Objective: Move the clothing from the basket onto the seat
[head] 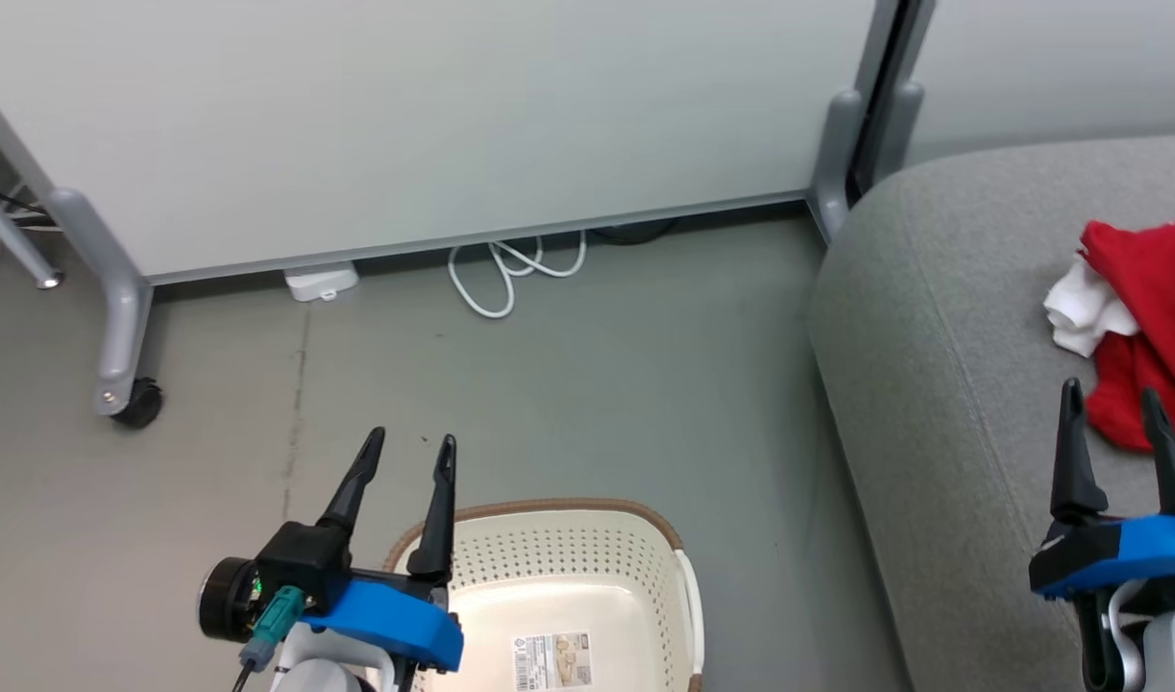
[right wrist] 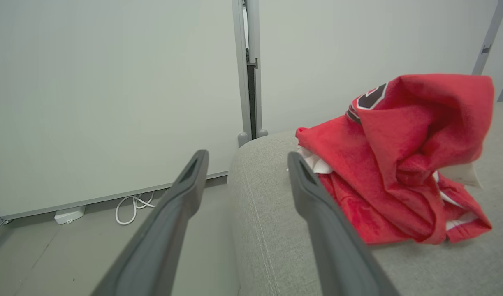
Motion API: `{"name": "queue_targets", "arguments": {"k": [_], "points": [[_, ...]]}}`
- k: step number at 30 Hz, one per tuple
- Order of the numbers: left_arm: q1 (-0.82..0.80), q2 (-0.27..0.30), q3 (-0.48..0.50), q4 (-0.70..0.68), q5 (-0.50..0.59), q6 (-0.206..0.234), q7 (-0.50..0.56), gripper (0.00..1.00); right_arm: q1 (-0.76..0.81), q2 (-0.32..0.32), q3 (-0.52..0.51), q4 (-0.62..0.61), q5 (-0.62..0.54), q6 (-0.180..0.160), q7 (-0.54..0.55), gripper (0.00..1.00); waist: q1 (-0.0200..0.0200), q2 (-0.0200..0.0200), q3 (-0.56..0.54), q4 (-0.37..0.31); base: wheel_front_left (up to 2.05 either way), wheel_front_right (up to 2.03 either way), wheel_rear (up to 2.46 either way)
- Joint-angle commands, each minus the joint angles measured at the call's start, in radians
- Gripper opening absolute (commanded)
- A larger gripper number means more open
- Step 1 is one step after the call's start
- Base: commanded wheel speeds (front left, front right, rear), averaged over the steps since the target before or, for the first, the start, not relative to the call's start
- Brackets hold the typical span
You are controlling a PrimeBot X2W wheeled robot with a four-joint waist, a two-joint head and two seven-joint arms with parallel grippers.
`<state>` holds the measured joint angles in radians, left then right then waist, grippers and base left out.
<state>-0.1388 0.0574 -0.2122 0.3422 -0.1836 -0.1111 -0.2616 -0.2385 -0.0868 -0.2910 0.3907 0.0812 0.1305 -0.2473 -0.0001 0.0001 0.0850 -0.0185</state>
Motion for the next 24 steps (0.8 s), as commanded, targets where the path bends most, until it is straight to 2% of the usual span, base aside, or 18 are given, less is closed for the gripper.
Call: {"name": "queue_targets", "arguments": {"k": [1,11,24], "points": [[0.016,-0.002,0.011,0.004,-0.005,0.004,-0.005,1.00,0.038,0.011,-0.002,-0.026,-0.005,0.001,0.007,1.00,0.0001,-0.0001,-0.027,0.033,0.00,0.00,0.00],[0.057,-0.007,0.045,0.025,-0.001,-0.002,-0.005,1.00,0.196,0.037,0.071,-0.116,-0.003,0.001,0.038,1.00,0.0001,-0.0001,-0.091,0.084,0.00,0.00,0.00],[0.078,-0.007,0.077,0.058,0.020,-0.005,-0.005,1.00,0.265,0.037,0.151,-0.135,0.037,0.001,0.032,1.00,0.0001,-0.0001,-0.118,0.104,0.00,0.00,0.00]]}}
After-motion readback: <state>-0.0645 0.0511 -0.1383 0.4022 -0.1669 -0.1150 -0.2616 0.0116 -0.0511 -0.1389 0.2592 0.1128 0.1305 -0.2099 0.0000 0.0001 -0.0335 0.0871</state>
